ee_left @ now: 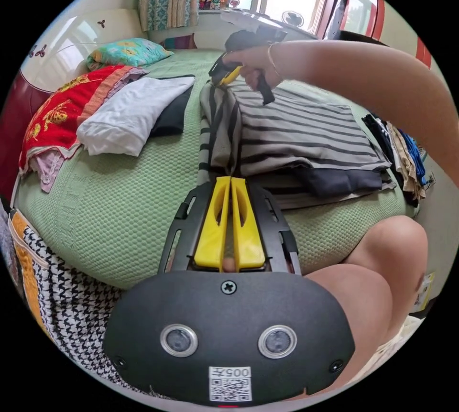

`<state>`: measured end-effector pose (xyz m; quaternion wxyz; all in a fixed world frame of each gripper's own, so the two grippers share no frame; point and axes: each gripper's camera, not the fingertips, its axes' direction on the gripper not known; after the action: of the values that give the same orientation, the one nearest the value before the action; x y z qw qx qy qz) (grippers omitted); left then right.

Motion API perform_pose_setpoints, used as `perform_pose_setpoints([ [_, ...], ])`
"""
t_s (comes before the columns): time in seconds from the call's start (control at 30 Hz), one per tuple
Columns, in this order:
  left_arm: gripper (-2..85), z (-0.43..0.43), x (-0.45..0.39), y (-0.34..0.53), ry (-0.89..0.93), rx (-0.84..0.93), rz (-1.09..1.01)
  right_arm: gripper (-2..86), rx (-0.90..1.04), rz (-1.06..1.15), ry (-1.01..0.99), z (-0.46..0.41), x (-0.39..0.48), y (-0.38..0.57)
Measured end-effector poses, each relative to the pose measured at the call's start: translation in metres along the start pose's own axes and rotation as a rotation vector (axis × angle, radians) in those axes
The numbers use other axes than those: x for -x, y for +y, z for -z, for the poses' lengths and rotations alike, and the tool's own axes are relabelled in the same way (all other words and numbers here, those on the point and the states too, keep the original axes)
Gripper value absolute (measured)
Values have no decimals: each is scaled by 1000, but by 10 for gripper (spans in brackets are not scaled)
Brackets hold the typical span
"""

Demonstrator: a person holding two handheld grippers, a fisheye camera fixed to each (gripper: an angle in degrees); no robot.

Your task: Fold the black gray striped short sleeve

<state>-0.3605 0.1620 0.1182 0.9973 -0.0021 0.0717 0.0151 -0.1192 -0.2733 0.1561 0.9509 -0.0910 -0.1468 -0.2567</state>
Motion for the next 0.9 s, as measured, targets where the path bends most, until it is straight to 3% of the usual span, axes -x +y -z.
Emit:
perform_pose_setpoints([
  [0.2,0,34,-46,-1,-14,-5,-5,99,-192,88,-134,96,-34,62],
  [0.37,14,83,-154,-40,31,-89,-196,108,-302,115,-51,162,-89,180],
  [0.43,27,92,-206,-55,-60,-117,-283,110,-306,68,0,179,-123,232],
  [0.6,47,98,-324,-110,75,-129,-464,116,-229,-170,116,188,-218,381],
  [0.9,123,36,-540,-156,290,27,-673,133,-206,-322,194,193,-276,479],
])
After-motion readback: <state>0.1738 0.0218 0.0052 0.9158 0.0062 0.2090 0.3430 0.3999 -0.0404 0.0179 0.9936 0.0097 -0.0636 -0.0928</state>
